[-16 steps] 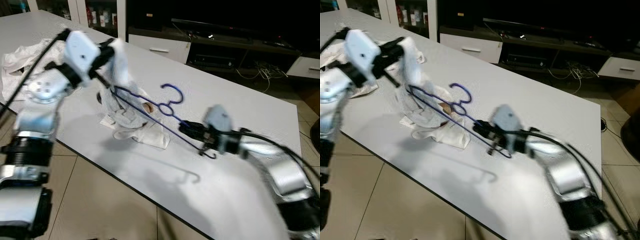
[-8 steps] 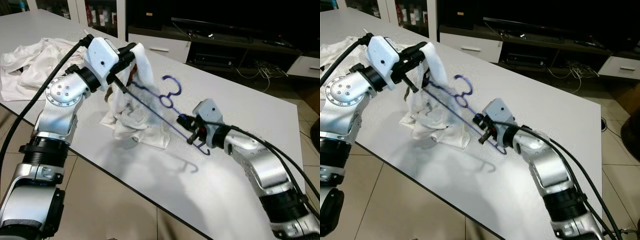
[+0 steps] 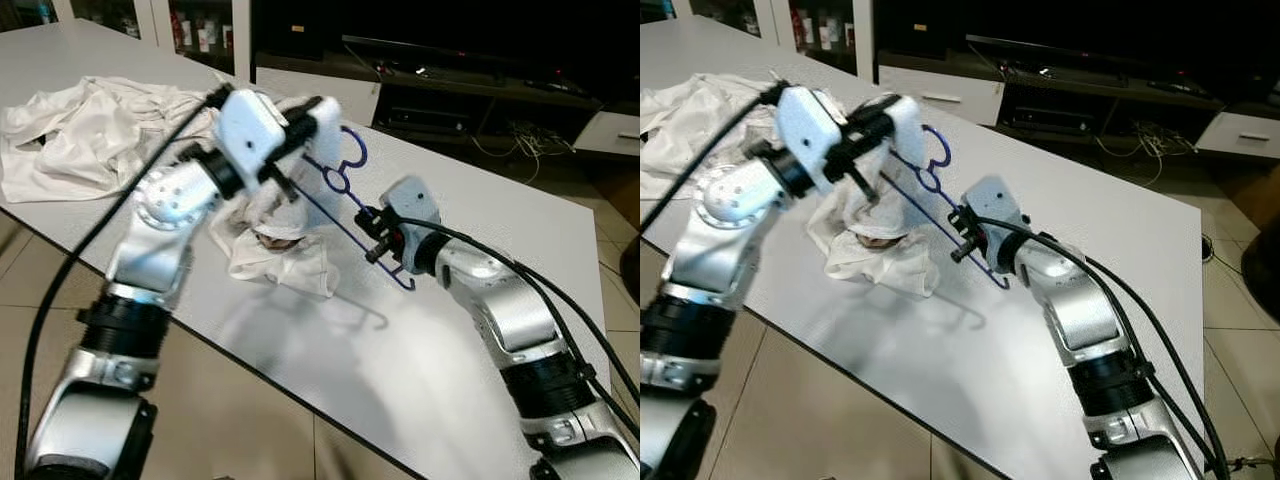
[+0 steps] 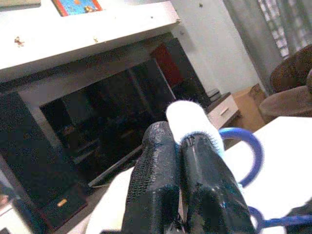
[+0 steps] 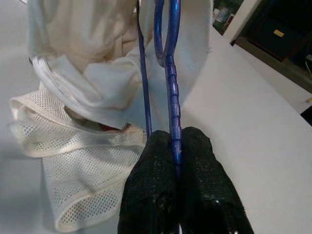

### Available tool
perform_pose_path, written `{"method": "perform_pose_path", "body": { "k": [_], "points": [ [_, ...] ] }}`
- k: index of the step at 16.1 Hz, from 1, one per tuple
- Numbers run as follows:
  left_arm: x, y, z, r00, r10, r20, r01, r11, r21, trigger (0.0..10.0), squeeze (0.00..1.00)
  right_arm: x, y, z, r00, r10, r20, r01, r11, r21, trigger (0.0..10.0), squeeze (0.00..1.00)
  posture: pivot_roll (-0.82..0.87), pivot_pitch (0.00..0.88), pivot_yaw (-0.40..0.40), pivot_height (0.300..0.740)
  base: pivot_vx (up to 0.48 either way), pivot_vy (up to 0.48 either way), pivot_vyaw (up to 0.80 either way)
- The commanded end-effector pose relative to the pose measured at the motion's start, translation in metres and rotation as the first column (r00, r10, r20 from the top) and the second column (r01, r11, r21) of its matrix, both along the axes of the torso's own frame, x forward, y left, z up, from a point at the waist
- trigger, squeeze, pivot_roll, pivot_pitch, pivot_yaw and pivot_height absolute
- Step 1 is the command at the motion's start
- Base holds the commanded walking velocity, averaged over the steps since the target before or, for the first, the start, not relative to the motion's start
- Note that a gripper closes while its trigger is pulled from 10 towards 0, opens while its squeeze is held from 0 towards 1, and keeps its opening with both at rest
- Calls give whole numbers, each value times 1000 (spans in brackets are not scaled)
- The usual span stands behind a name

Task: Hang hanger

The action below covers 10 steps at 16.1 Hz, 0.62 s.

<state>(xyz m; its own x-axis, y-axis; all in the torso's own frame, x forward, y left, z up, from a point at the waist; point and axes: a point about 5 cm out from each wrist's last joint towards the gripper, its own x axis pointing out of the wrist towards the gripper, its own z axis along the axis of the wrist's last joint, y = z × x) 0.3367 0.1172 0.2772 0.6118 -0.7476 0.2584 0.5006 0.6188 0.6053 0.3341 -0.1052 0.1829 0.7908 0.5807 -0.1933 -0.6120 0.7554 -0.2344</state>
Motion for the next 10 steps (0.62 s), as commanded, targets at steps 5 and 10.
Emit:
{"method": "perform_pose_path", "body": {
  "k": [5,10],
  "points": [
    [-15,-24,-8,992,-121,-43,120,993,-15,10000,0,4,1,7,1000,-19,11,19,999,39,0,0,67,16,-109,740,0,0,0],
    [-30,-43,-14,967,-244,-75,245,970,-1,10000,0,6,3,11,1000,-26,15,25,997,67,0,0,61,21,-106,740,0,0,0]
  ]
}}
